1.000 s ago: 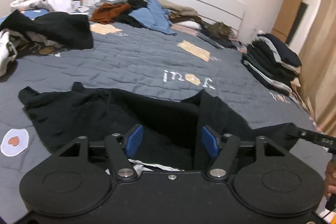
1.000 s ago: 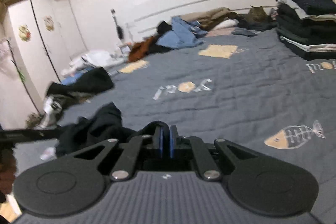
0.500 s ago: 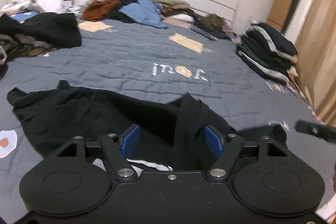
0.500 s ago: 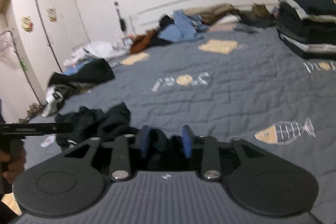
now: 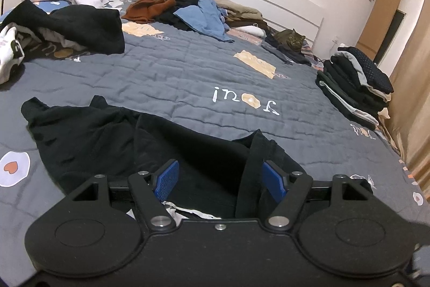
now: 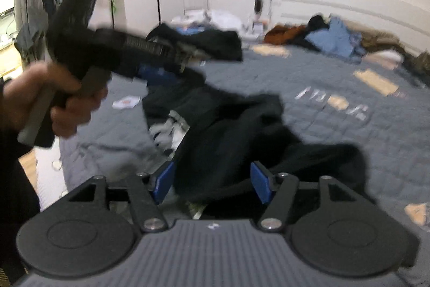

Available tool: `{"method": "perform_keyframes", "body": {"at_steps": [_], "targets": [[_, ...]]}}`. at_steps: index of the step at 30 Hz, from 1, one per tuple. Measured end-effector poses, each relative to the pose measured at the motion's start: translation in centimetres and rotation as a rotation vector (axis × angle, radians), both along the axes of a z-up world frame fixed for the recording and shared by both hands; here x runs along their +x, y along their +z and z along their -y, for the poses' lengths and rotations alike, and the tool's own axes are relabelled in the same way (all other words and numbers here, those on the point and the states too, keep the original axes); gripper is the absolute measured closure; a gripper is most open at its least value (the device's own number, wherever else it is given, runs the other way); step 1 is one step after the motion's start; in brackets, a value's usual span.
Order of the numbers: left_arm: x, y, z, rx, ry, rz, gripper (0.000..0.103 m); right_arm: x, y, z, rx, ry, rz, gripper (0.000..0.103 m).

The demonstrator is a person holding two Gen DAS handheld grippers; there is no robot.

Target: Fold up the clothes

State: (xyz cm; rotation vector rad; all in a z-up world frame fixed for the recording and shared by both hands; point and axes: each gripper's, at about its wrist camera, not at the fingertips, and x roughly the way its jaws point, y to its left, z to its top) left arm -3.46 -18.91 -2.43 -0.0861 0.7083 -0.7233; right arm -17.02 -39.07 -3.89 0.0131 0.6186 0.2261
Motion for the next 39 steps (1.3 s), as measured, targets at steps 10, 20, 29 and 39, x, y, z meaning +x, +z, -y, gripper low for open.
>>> {"method": "perform_keyframes", "body": {"at_steps": [10, 20, 29, 39], "targets": [[0.1, 0.0, -0.5, -0.007, 0.010, -0.006, 0.035, 0.5, -2.0, 4.3, 0.403, -0.123, -0.182, 0.041], [0.1, 0.1, -0.6, -0.008, 0.010, -0.005, 0.034, 2.3, -4.6, 4.2, 0.606, -0.226, -0.190, 0.061], [0.1, 0.2, -1.0, -0.008, 0.021, -0.002, 0.034, 1.2, -3.7, 7.6, 0.751, -0.385, -0.033, 0.098], [0.3, 0.2, -1.5, -0.001, 0.029, 0.002, 0.034, -1.2, -1.3, 13.5, 0.694, -0.591, 0.129, 0.097]]}}
